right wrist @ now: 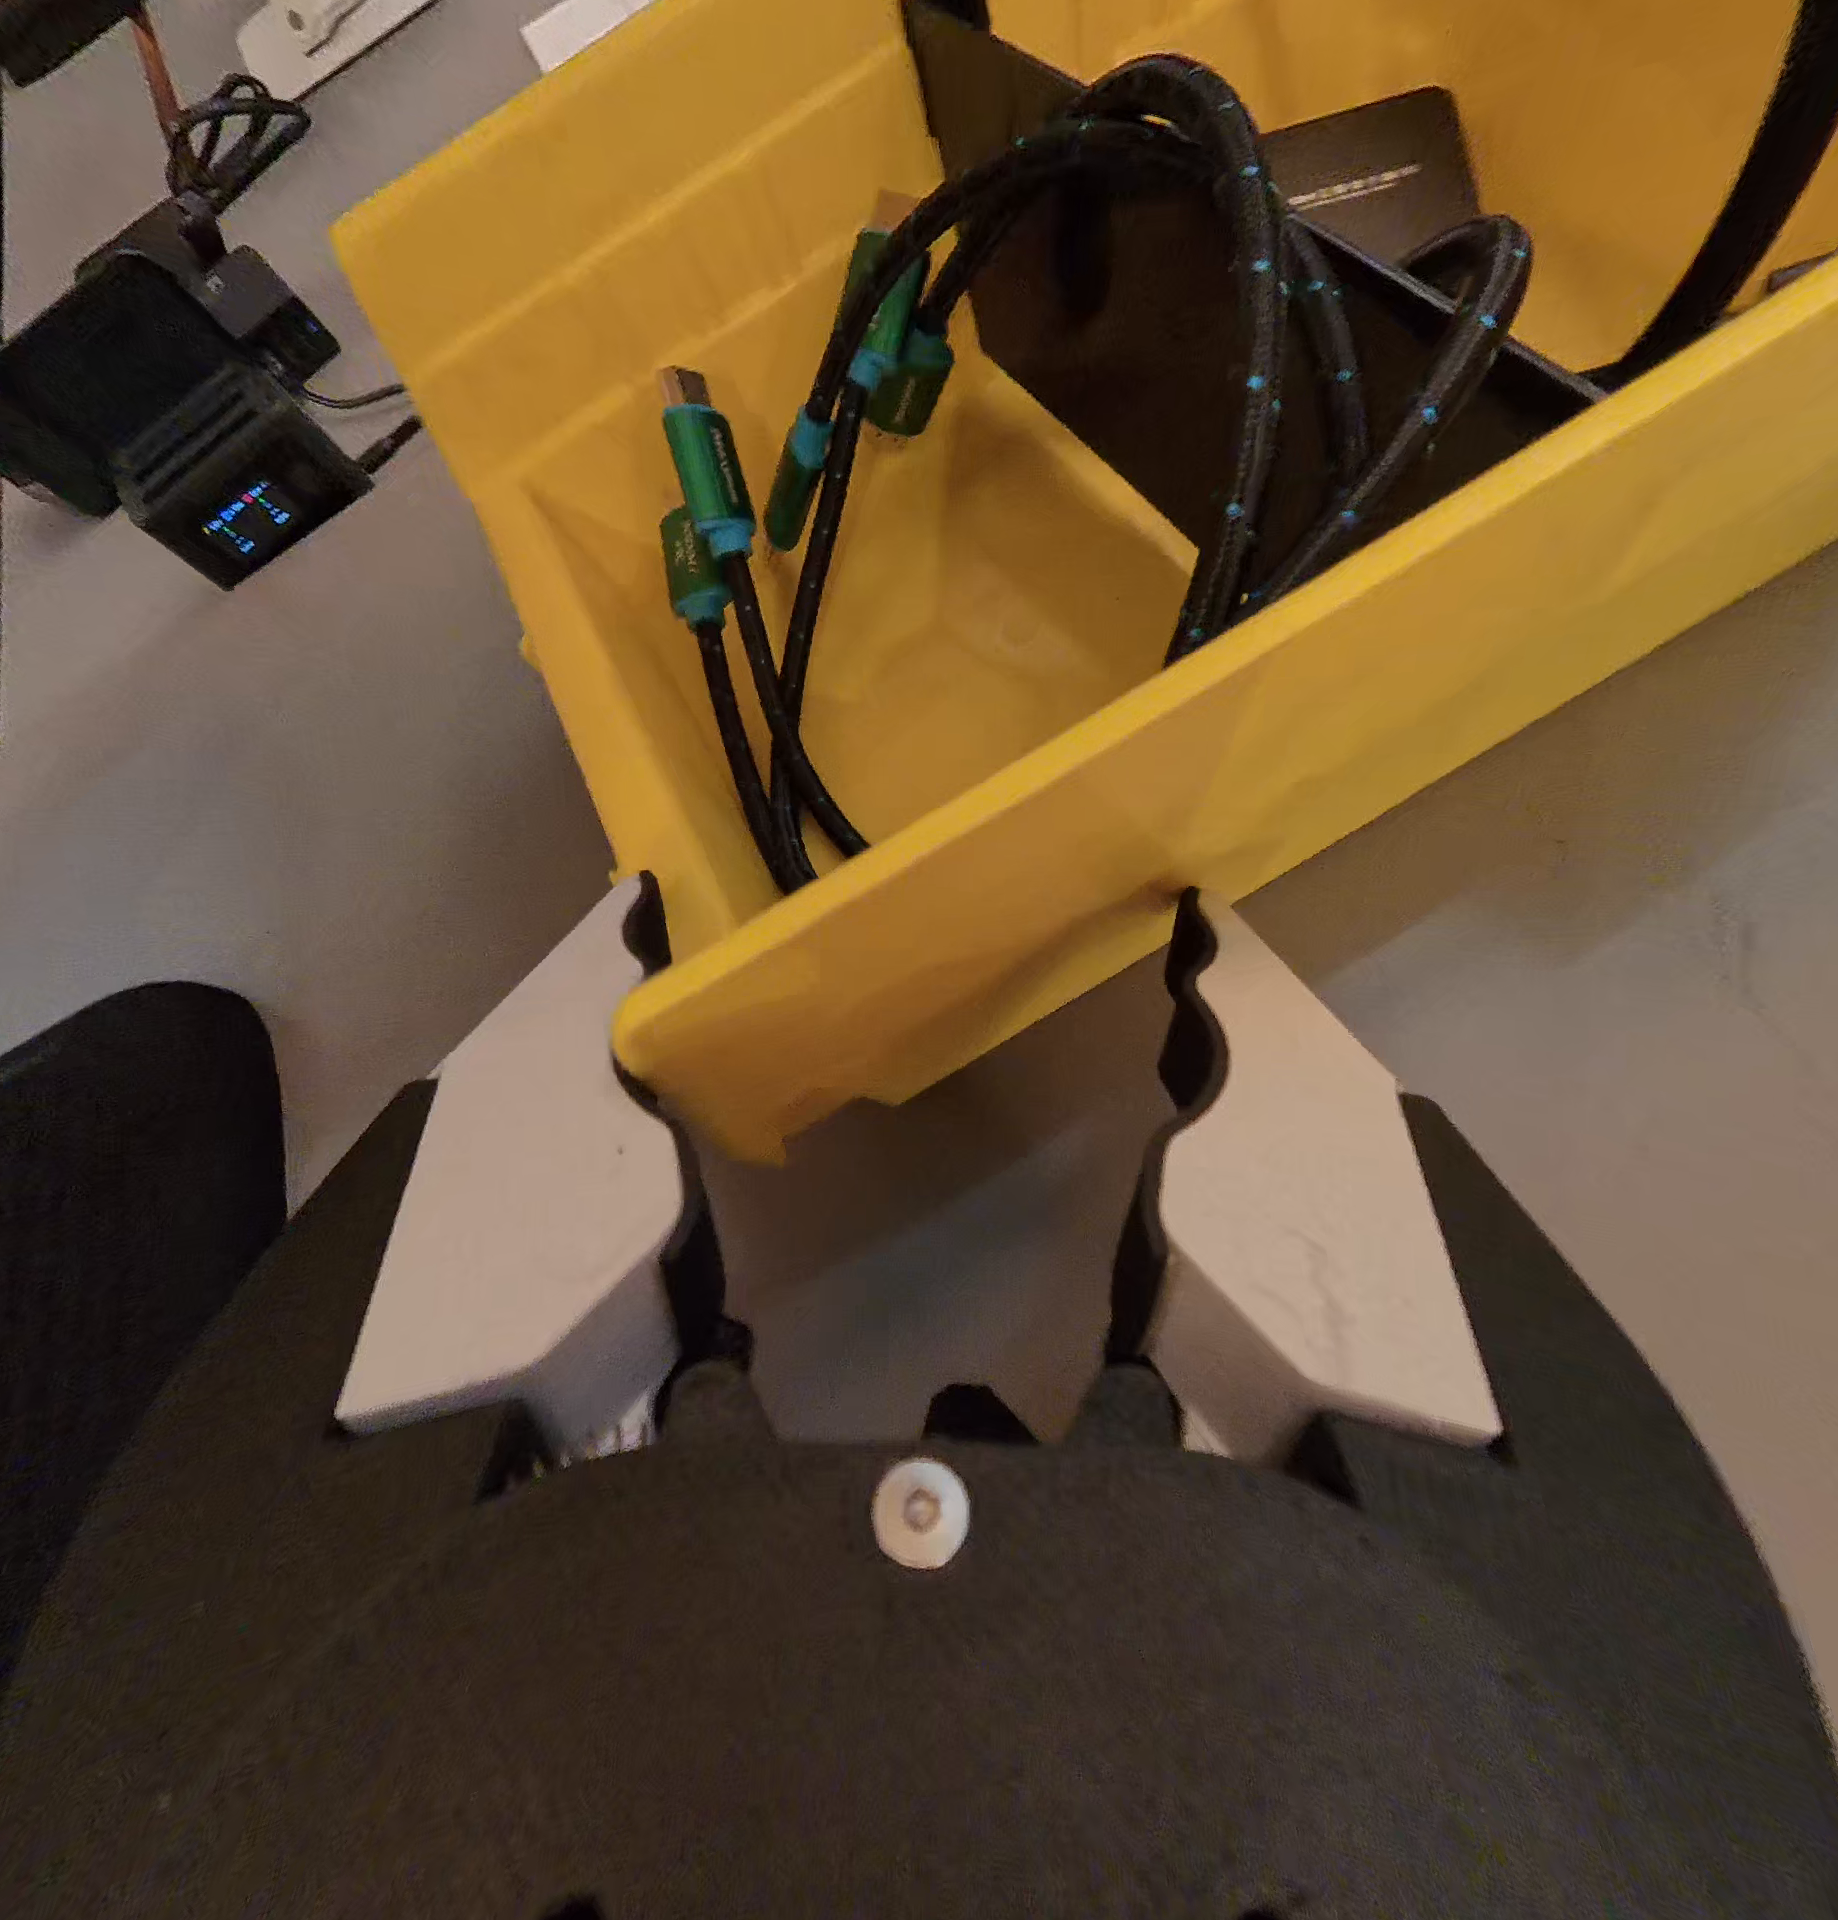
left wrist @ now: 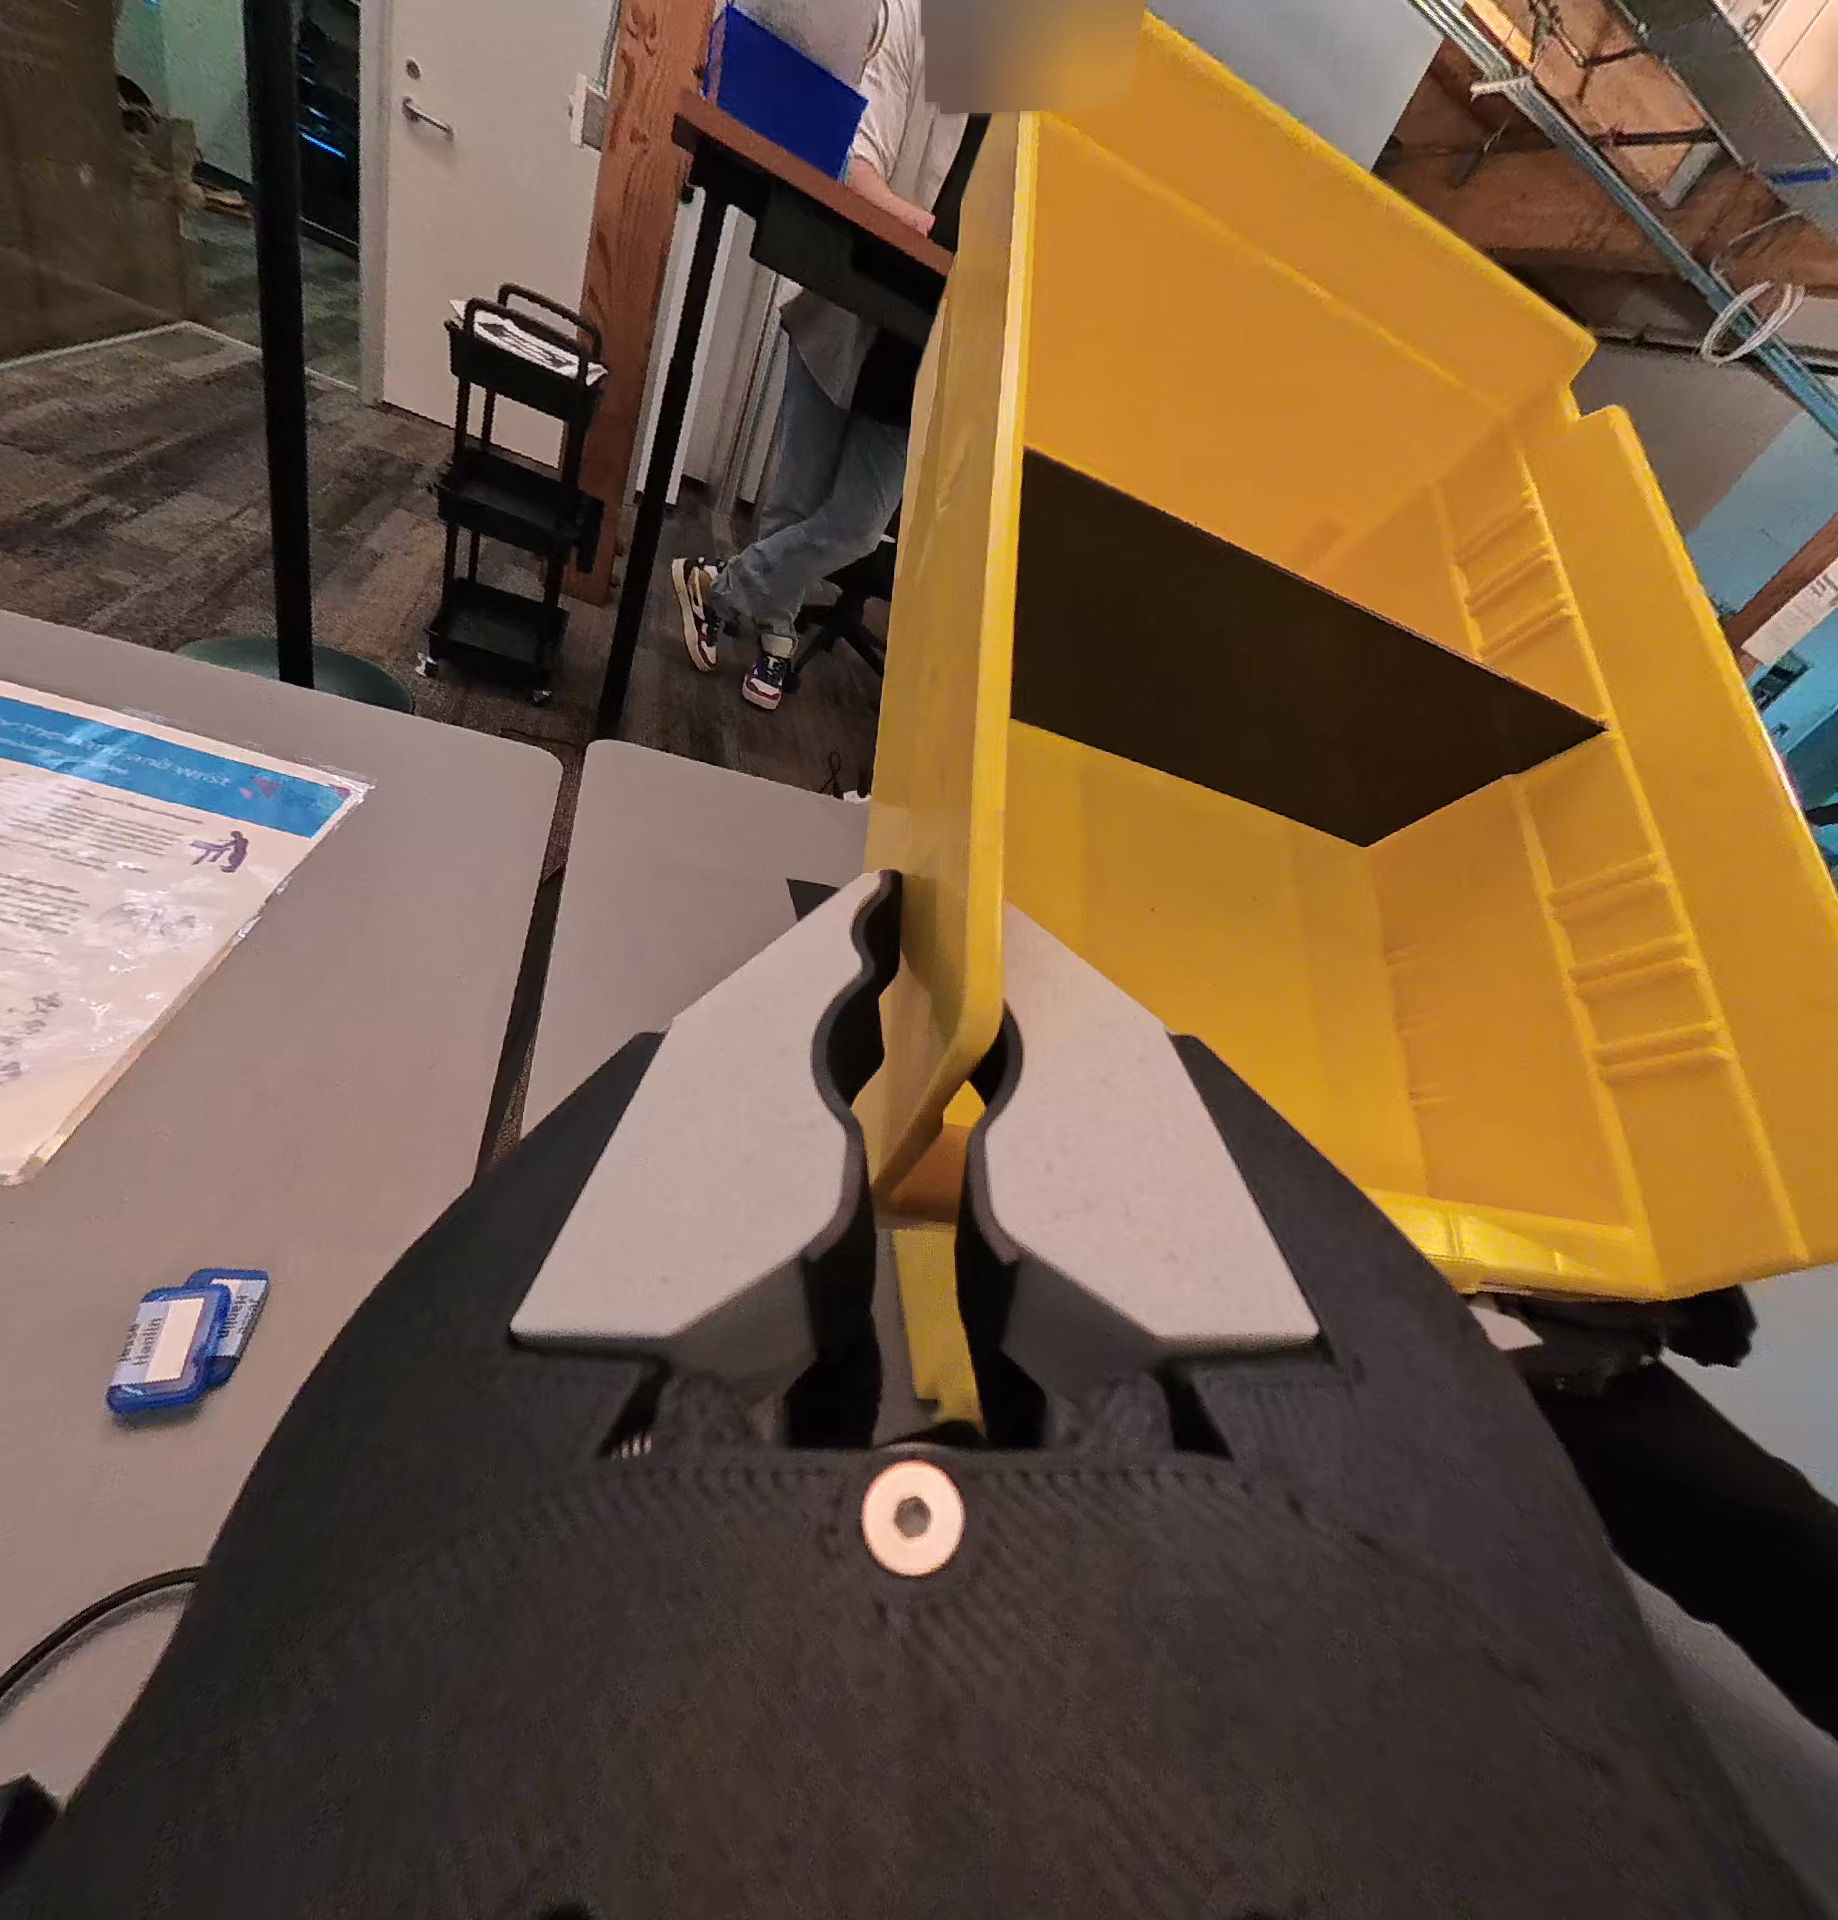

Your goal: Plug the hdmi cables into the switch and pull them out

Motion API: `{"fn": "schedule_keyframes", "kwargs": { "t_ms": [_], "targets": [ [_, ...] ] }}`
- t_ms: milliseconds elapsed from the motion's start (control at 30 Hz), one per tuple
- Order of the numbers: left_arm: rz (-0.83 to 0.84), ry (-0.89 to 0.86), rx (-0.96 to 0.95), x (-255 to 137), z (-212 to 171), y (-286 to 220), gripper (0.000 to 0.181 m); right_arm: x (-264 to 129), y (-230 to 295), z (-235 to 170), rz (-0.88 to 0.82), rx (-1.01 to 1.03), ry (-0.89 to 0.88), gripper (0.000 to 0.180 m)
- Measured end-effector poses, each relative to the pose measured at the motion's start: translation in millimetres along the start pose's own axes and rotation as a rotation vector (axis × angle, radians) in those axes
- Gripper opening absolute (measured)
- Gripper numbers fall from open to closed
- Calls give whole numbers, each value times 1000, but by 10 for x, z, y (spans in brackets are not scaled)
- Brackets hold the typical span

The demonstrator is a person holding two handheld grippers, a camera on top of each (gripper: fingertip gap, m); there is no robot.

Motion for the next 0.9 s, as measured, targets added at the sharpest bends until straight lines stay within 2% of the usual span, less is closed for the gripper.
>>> {"fn": "schedule_keyframes", "kwargs": {
  "t_ms": [167, 333, 667, 900],
  "targets": [
    [-5, -14, -2, -15, 39, -9, 5, 219, 68, 129, 13, -31, 16, 97],
    [-8, -13, 9, 0, 64, -45, 5, 245, 45, 173, 20, -49, 18, 98],
    [-41, -14, 41, 139, 107, -265, 5, -6, 5, 219, -12, -114, -34, 104],
    [-67, -1, 67, 273, 116, -478, 5, -235, -24, 186, -50, -191, -31, 119]
  ]
}}
Point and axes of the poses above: each gripper's, where its closed fingertips meet, x out along the fingers, z out of its top, y = z × x across the jaws, the point moved 8 cm from there along -x, back along the fingers, and after that the axes turned 14 degrees about x, right-handed, at the moved point
